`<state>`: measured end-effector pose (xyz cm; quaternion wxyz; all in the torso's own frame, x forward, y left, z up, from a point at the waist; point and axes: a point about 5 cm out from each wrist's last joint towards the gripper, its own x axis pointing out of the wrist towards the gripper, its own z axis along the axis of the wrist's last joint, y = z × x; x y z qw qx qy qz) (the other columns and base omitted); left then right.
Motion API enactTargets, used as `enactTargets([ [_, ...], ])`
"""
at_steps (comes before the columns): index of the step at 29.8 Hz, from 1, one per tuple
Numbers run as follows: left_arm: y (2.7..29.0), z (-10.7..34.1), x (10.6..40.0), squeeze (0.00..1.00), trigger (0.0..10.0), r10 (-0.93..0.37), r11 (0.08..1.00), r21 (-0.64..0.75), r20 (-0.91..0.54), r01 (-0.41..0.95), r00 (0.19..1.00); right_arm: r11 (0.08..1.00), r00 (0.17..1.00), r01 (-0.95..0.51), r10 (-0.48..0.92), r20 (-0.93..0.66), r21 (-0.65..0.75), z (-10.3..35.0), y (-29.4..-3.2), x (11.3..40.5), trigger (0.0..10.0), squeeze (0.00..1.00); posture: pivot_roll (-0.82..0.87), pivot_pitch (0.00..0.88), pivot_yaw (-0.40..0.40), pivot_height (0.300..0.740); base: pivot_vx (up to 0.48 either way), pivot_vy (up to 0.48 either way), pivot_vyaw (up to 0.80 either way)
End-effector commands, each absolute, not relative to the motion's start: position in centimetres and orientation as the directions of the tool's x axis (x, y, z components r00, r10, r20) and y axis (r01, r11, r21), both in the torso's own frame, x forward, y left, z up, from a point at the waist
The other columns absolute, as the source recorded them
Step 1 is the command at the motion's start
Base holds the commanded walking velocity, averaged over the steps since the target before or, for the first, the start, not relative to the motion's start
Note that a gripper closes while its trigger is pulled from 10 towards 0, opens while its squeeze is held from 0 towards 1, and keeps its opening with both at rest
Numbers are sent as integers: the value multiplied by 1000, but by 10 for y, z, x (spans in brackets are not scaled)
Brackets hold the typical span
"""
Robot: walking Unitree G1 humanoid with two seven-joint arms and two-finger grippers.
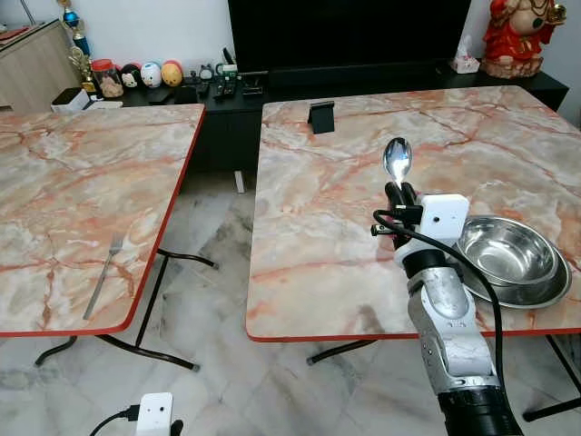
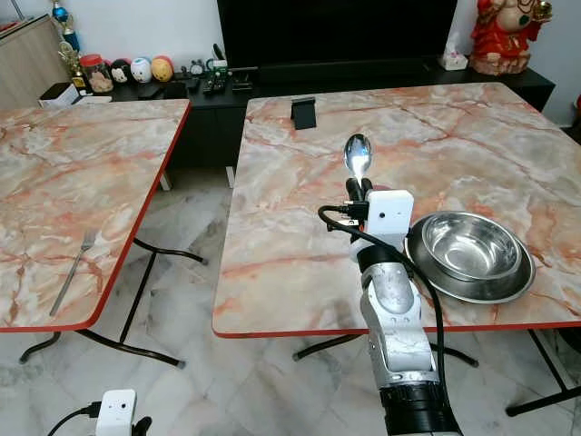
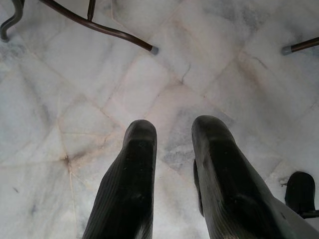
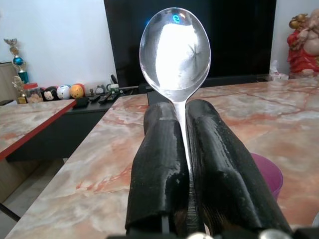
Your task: Setting the table
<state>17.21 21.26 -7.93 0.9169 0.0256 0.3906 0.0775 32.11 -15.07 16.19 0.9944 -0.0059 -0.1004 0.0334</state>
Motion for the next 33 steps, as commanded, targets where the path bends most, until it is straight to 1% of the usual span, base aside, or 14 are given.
enactTargets([
  [1, 215, -81, 168, 0, 10000, 169, 986, 122, -725, -116, 668, 997, 974, -75, 79, 214, -23, 168, -147, 323, 10000, 0, -104, 0, 60, 740, 0, 0, 0],
  [16, 215, -81, 168, 0, 10000, 169, 986, 125, -727, -114, 666, 997, 974, -78, 81, 211, -22, 167, -146, 324, 10000, 0, -102, 0, 59, 740, 0, -53, 0],
  [33, 214, -82, 167, 0, 10000, 165, 986, 124, -728, -109, 665, 997, 973, -80, 83, 216, -22, 169, -146, 324, 10000, 0, -104, 0, 57, 740, 0, 0, 0],
])
